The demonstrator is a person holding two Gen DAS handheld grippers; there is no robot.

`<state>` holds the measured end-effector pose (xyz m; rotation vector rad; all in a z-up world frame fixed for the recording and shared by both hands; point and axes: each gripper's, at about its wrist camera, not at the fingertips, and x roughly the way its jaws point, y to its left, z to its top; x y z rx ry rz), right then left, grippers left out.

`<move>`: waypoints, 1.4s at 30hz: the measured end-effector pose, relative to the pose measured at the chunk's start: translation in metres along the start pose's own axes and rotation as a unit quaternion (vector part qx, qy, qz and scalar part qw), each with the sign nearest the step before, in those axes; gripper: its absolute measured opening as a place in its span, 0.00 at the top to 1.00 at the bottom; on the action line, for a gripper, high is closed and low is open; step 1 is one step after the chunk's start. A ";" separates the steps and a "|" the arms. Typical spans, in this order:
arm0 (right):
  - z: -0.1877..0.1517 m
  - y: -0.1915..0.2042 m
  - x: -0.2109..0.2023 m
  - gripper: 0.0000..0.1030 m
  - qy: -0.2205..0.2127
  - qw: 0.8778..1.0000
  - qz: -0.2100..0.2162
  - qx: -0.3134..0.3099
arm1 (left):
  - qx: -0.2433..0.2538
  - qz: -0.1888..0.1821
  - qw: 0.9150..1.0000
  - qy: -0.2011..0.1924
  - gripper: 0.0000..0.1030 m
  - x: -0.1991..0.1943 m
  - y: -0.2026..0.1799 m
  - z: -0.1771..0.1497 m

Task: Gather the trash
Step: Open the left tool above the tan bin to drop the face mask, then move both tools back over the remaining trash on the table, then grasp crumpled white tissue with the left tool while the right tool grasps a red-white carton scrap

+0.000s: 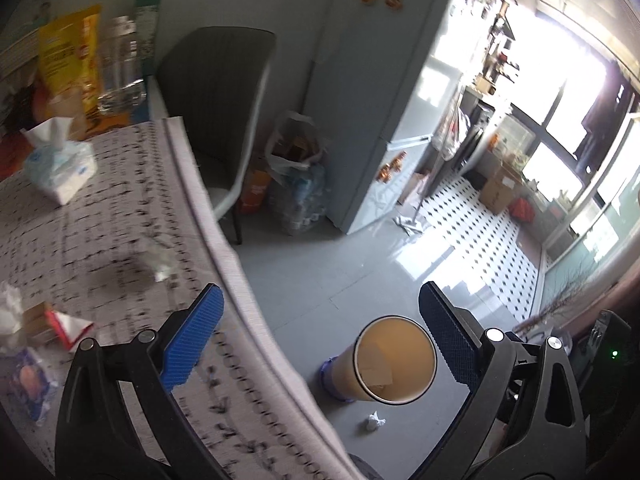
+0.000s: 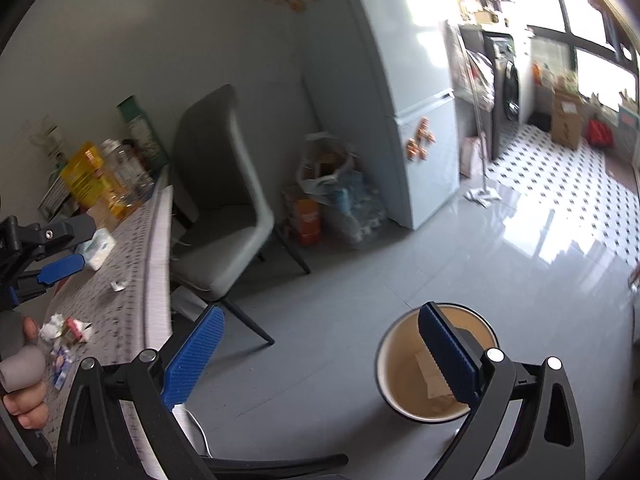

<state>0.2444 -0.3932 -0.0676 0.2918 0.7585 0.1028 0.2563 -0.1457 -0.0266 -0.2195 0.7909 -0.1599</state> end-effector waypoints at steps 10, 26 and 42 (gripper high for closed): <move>0.000 0.085 -0.016 0.07 -0.022 0.998 0.041 -0.044 | -0.072 0.041 0.996 -0.037 0.06 -0.064 0.094 -0.031; -0.021 0.201 -0.002 0.07 0.009 0.986 0.115 -0.122 | -0.155 0.107 0.980 -0.062 0.06 -0.109 0.218 -0.071; -0.048 0.263 0.043 0.33 0.112 0.971 0.150 -0.147 | -0.176 0.119 0.977 -0.026 0.46 -0.061 0.259 -0.067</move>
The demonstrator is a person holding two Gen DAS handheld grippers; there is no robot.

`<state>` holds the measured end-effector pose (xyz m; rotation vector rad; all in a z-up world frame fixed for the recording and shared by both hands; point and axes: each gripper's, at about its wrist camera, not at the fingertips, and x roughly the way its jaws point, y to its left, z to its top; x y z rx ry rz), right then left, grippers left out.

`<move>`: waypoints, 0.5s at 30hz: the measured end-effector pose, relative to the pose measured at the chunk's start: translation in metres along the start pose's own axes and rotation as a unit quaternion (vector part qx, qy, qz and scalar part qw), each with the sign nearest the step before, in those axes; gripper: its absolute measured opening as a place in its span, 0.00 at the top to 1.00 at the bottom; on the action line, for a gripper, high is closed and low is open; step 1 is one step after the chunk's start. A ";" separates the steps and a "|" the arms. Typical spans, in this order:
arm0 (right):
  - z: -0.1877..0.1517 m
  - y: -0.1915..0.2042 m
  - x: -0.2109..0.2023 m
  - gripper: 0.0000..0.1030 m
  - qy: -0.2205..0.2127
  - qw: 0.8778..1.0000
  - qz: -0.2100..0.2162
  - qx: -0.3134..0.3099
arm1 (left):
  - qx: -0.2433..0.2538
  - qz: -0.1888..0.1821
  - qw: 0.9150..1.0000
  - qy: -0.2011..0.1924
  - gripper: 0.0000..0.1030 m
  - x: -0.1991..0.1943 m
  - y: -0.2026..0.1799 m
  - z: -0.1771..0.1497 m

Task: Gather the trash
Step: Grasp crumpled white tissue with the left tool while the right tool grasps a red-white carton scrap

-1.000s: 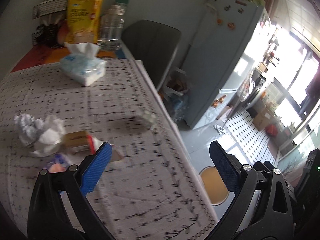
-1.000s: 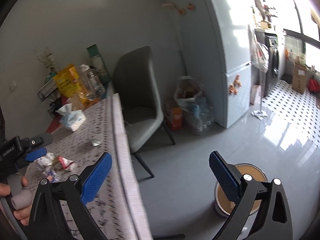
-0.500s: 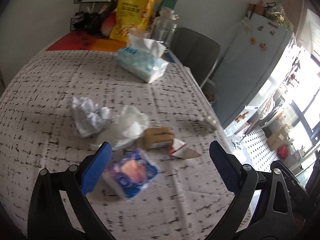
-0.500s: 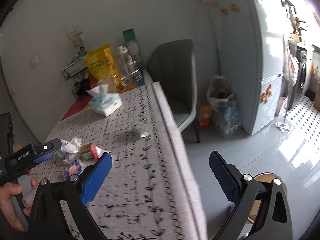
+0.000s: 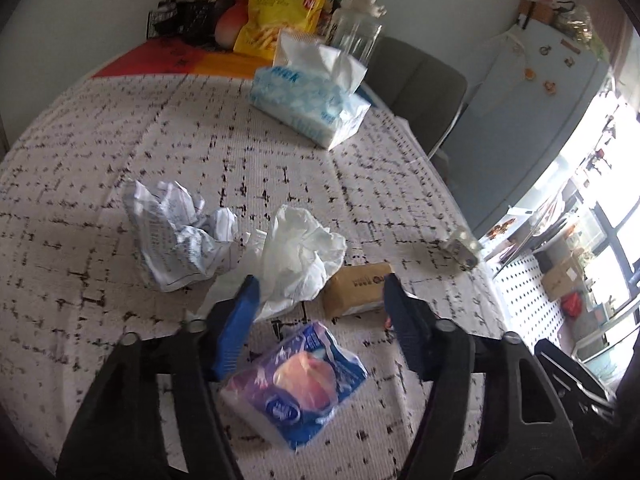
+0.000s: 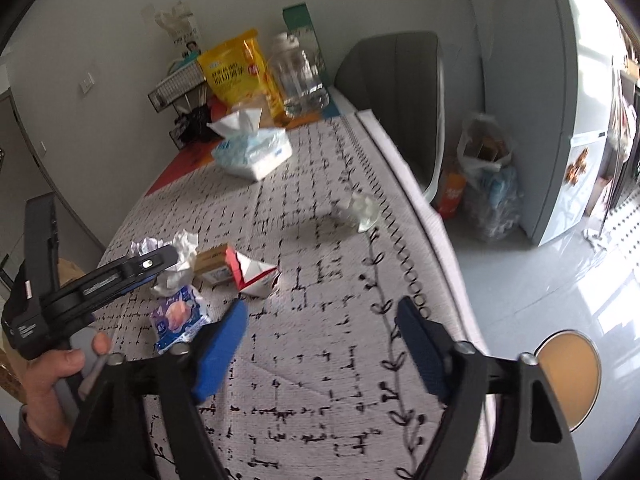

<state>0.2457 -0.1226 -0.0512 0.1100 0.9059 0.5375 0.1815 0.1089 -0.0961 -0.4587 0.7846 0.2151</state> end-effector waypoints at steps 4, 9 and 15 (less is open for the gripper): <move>0.004 0.005 0.018 0.37 0.012 1.000 0.011 0.011 | -0.001 0.001 1.000 0.015 0.94 0.005 -0.002 0.001; 0.009 0.011 0.046 0.50 0.034 0.999 0.015 0.017 | -0.005 -0.014 1.000 0.001 0.95 -0.017 -0.003 0.006; 0.012 0.018 0.079 0.66 0.058 0.998 0.016 0.025 | -0.005 -0.015 1.000 -0.024 0.95 -0.048 0.001 0.014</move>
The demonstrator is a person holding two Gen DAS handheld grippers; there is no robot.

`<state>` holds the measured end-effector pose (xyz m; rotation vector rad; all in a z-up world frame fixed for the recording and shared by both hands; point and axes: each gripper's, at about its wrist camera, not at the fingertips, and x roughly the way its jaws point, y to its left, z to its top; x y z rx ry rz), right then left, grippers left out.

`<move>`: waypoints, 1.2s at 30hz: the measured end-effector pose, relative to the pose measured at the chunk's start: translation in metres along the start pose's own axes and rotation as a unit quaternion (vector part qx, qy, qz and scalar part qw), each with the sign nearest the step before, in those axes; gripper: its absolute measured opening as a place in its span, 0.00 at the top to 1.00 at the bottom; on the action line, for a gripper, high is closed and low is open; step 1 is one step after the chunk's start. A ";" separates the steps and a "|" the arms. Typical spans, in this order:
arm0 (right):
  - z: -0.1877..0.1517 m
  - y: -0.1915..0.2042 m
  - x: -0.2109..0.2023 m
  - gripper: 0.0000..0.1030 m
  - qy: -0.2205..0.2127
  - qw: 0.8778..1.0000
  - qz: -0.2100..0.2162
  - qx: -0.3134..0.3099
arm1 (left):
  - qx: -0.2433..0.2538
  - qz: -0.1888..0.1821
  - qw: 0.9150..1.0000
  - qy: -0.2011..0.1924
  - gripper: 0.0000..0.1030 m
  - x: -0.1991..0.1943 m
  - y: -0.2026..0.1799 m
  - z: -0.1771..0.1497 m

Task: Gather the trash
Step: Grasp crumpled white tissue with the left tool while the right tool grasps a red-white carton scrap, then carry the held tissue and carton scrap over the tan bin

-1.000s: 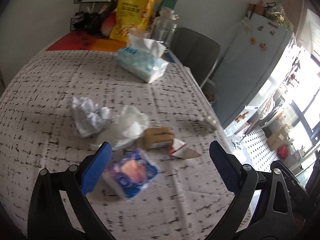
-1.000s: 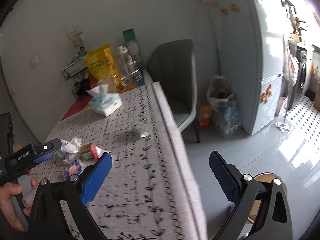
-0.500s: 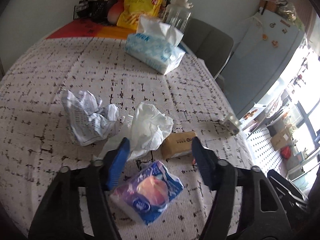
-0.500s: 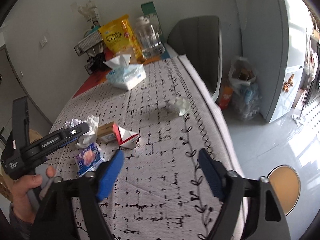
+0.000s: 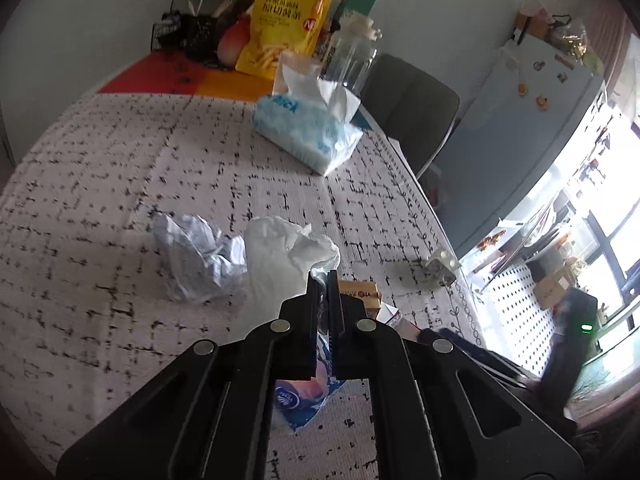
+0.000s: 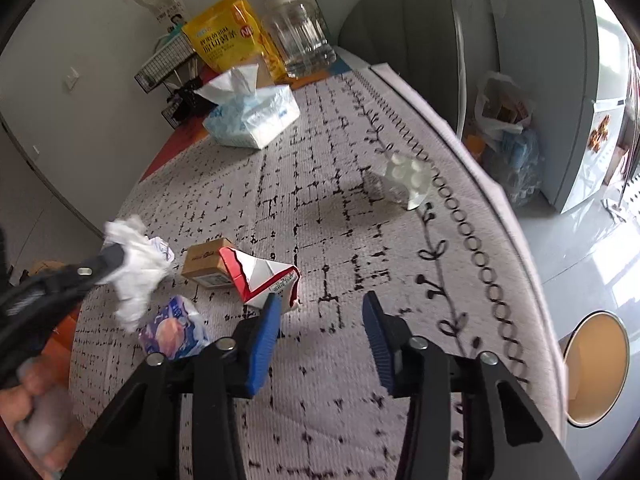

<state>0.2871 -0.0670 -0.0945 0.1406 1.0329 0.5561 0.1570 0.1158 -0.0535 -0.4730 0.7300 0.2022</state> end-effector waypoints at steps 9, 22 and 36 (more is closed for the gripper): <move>0.002 -0.005 -0.012 0.97 -0.027 0.999 0.020 -0.003 | 0.023 -0.004 1.000 -0.007 0.95 -0.009 -0.021 0.001; -0.004 -0.099 -0.084 0.97 -0.080 0.995 -0.007 0.065 | 0.089 -0.061 0.994 0.023 0.95 0.033 -0.129 -0.019; -0.035 -0.257 -0.167 0.97 -0.138 0.971 -0.087 0.173 | 0.177 -0.132 0.972 0.083 0.95 0.097 -0.288 -0.069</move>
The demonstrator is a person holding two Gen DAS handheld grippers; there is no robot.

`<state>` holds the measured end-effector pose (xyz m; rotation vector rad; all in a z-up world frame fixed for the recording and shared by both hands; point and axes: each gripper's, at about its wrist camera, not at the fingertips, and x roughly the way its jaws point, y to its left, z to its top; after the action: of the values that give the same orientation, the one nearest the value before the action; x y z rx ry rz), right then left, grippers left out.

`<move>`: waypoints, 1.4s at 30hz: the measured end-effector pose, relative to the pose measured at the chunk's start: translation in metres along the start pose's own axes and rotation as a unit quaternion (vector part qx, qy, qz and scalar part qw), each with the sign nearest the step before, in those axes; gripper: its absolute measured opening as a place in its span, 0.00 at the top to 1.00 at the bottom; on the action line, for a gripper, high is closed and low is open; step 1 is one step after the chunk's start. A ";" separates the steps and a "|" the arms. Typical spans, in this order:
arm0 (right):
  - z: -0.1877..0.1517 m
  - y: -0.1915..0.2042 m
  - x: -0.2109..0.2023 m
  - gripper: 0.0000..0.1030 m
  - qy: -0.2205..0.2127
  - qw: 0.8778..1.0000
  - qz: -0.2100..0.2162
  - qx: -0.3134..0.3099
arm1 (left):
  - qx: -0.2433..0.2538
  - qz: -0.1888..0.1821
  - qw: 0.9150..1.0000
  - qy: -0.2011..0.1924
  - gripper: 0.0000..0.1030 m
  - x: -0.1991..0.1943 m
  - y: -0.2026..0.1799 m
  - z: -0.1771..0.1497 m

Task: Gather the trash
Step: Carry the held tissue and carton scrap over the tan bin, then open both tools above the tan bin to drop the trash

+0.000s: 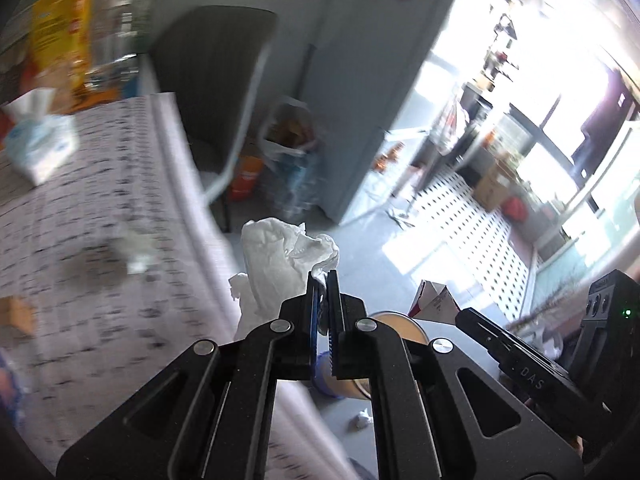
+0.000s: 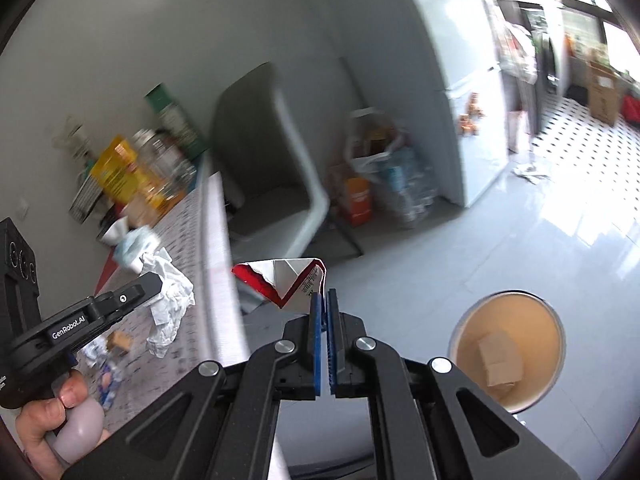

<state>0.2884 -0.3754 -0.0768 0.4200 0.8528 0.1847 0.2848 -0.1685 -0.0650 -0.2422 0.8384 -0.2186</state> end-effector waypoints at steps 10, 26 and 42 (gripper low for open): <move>-0.002 -0.108 -0.008 0.97 -0.002 0.997 -0.051 0.066 | 0.065 -0.031 0.996 0.052 0.95 0.071 -0.094 -0.009; -0.056 -0.247 0.062 0.93 0.046 0.980 -0.102 0.167 | 0.093 -0.049 0.977 0.188 0.95 0.203 -0.166 -0.063; -0.102 -0.302 0.055 0.51 0.060 0.963 -0.137 0.225 | 0.053 -0.061 0.960 0.269 0.95 0.281 -0.183 -0.103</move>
<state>0.2438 -0.6014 -0.3036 0.7136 1.0638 -0.2484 0.3724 -0.4357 -0.2754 -0.1344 1.3481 -0.4568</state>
